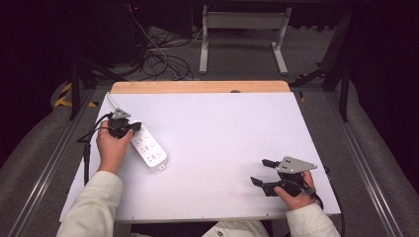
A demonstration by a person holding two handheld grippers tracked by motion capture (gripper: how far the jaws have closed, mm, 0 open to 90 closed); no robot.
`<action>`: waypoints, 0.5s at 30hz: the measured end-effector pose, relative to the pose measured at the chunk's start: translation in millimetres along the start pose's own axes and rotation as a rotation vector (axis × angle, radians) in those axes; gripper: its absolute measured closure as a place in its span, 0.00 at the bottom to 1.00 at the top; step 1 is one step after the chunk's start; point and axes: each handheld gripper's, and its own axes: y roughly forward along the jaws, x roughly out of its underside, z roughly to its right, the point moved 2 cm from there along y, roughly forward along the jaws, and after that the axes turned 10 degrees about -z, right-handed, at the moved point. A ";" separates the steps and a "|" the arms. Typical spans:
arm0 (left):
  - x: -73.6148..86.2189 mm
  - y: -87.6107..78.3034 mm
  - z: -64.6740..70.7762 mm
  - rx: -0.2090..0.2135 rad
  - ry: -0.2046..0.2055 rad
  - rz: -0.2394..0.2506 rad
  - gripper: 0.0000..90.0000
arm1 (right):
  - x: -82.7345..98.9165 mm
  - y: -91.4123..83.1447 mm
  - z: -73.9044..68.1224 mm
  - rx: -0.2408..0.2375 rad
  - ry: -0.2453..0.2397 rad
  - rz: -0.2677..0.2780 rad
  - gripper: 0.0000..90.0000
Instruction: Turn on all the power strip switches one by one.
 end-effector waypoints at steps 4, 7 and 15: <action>-0.1 0.4 0.7 -0.009 0.008 -0.002 1.00 | 0.0 0.2 0.0 0.001 -0.002 0.000 0.27; -0.2 0.8 0.7 -0.008 -0.004 -0.005 1.00 | 0.1 0.4 0.0 0.000 -0.002 -0.002 0.27; -1.0 1.8 1.6 -0.028 -0.028 -0.013 1.00 | 0.3 0.6 -0.1 0.000 -0.005 -0.006 0.27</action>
